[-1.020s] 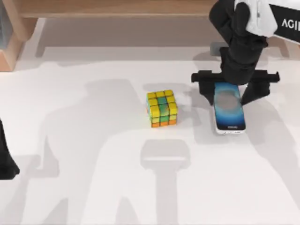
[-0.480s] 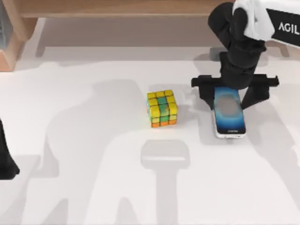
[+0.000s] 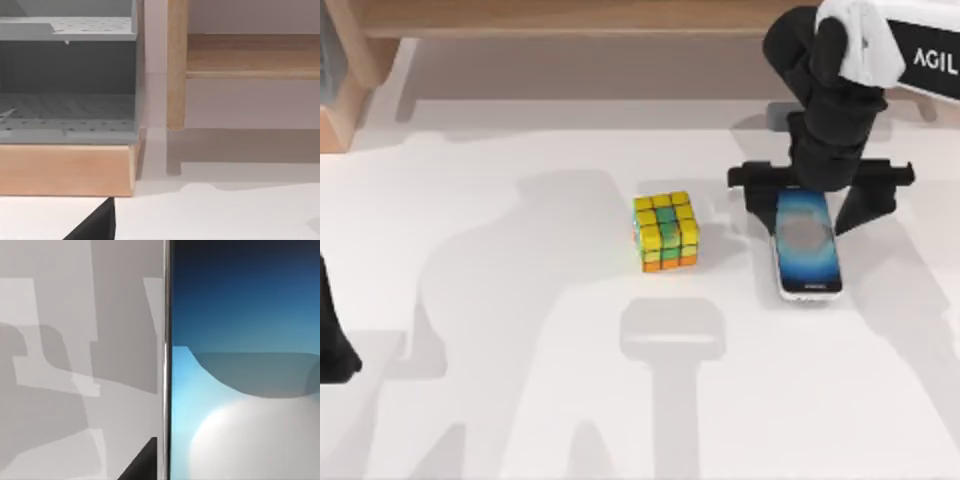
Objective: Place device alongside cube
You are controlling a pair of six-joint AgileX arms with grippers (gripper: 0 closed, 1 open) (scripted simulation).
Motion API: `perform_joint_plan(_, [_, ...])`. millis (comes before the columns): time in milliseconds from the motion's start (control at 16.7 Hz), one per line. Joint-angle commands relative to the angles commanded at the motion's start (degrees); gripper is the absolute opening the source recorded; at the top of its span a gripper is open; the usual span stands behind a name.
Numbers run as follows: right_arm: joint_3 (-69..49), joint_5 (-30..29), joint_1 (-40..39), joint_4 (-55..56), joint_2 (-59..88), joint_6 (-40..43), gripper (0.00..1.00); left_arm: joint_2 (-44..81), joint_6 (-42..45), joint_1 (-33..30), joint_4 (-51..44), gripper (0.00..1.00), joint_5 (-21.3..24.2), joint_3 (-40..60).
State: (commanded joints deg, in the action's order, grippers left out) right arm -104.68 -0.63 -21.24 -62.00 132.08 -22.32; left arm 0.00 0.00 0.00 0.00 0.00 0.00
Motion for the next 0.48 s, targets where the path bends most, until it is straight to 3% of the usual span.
perform_joint_plan(120, [0.0,0.0,0.0,0.0,0.0,0.0,0.98,0.0,0.0,0.0,0.0,1.00,0.0,0.0])
perform_joint_plan(480, [0.0,0.0,0.0,0.0,0.0,0.0,1.00,0.0,0.0,0.0,0.0,1.00,0.0,0.0])
